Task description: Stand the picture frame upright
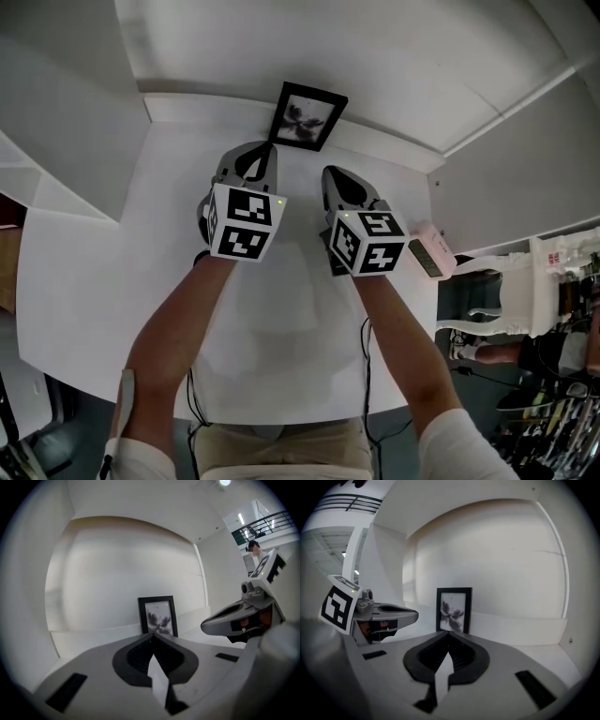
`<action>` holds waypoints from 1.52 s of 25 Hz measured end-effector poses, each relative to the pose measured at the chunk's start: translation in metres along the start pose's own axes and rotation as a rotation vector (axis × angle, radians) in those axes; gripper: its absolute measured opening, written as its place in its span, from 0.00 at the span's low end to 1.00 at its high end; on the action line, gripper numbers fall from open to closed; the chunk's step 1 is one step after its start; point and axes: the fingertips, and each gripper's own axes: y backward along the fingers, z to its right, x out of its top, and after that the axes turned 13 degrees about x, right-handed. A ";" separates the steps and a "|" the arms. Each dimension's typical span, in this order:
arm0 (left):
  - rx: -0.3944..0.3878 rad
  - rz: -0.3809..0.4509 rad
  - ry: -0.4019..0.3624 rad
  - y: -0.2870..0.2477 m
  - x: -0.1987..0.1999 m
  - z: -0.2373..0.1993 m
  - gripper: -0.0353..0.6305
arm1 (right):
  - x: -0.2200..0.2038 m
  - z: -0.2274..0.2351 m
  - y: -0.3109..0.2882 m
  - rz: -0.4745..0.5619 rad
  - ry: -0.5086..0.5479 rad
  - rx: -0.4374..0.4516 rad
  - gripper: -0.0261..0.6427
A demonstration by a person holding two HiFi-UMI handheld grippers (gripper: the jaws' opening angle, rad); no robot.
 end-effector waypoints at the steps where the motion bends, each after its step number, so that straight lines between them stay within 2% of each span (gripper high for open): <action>1: -0.007 -0.010 0.002 0.007 -0.002 0.000 0.08 | -0.004 -0.008 0.003 -0.011 -0.013 0.012 0.05; 6: -0.038 -0.053 0.052 0.041 -0.004 -0.003 0.08 | -0.007 -0.046 0.043 -0.022 -0.071 0.072 0.05; 9: -0.050 -0.063 0.086 0.065 0.002 0.000 0.08 | -0.004 -0.055 0.076 -0.005 -0.143 0.059 0.05; 13: -0.064 -0.093 0.072 0.103 0.005 0.007 0.08 | 0.001 -0.067 0.122 0.014 -0.236 0.033 0.05; 18: -0.023 -0.116 0.125 0.154 0.027 0.000 0.08 | 0.021 -0.091 0.173 0.018 -0.246 0.038 0.05; 23: 0.017 -0.131 0.129 0.202 0.046 0.009 0.08 | 0.043 -0.116 0.217 0.030 -0.239 0.092 0.05; 29: 0.074 -0.071 0.154 0.242 0.095 0.019 0.08 | 0.066 -0.115 0.261 0.077 -0.288 0.124 0.05; 38: 0.136 0.070 0.211 0.321 0.169 -0.003 0.08 | 0.095 -0.119 0.338 0.147 -0.189 0.134 0.05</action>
